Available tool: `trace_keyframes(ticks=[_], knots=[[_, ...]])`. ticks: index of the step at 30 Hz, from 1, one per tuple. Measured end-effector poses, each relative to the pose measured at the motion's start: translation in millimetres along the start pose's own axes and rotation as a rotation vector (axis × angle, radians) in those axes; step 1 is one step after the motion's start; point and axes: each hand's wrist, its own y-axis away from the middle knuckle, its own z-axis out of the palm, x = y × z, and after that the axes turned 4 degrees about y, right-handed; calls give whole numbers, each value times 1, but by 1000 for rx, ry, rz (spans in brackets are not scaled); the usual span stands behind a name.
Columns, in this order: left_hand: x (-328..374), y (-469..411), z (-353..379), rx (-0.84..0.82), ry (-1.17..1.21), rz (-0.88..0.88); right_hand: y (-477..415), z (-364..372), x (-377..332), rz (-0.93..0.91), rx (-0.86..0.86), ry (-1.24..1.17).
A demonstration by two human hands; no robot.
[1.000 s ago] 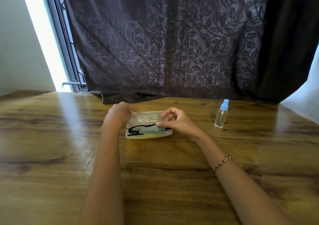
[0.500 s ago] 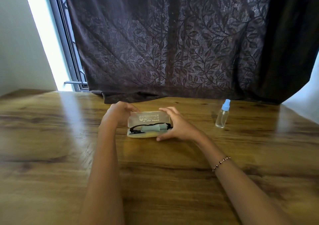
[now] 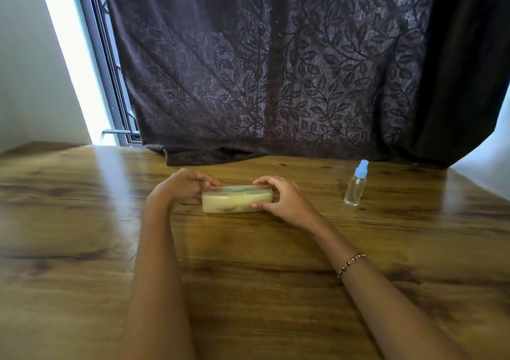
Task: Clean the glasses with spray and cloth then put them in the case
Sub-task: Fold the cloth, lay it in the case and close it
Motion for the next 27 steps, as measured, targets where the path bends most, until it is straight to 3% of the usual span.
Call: trace_keyframes(ticks=[3,7,13,27], knots=[[0,-2,-1,-92,-72,-18,1,0,-3,19,-3,-5],[0,-11,6,-256,-371,-24,2,-1,-6,26,7,41],[-1,-13,11,-155,-469,39,2,2,-6,20,48,63],[-3,-17,21,-105,-399,179,0,0,0,1,151,26]])
